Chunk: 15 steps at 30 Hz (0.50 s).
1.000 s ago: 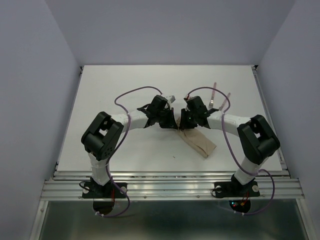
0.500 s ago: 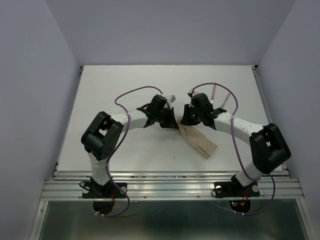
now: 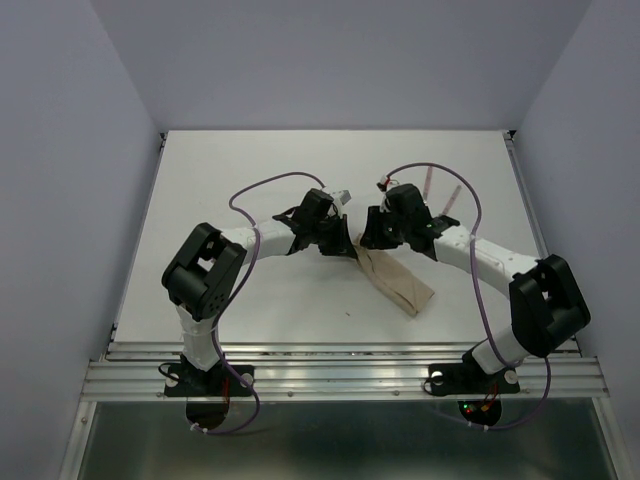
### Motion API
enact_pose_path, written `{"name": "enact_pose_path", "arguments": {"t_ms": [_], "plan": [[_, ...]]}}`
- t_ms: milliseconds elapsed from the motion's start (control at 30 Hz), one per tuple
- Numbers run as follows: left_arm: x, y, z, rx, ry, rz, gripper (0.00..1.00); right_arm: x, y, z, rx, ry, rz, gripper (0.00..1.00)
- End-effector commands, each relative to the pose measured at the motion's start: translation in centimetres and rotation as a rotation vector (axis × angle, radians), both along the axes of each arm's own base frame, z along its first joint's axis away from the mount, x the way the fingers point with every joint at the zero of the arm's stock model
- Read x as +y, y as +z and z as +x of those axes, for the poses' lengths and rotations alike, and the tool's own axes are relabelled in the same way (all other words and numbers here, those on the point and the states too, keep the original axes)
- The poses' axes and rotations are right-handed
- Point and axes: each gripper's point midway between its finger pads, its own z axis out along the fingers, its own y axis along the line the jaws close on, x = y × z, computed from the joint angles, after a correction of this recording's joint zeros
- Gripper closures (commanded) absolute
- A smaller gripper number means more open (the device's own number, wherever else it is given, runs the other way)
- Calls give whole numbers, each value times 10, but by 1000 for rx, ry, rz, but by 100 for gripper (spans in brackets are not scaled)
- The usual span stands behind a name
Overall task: Fold the napkin into a case and place the utensils inside
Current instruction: Grasp the top corner of the smaller rectangle folded napkin from the folded napkin.
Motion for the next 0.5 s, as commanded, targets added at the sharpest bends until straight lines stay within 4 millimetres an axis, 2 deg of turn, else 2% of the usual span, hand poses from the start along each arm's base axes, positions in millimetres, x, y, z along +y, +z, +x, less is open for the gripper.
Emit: {"name": "enact_pose_path", "arguments": {"t_ms": [0, 167, 200, 267, 467], "plan": [[-3, 18, 3, -53, -26, -44, 100, 5, 25, 10, -62, 23, 26, 62], [-3, 19, 3, -55, -26, -46, 100, 15, 21, 12, -40, 62, 43, 54], [-3, 20, 3, -56, -26, -47, 100, 16, 15, 13, -26, 64, 35, 50], [-3, 20, 3, -56, -26, -47, 100, 17, 11, 16, -23, 66, 28, 50], [-4, 21, 3, -57, -28, -50, 100, 19, -12, 14, 31, 79, 12, 62]]}}
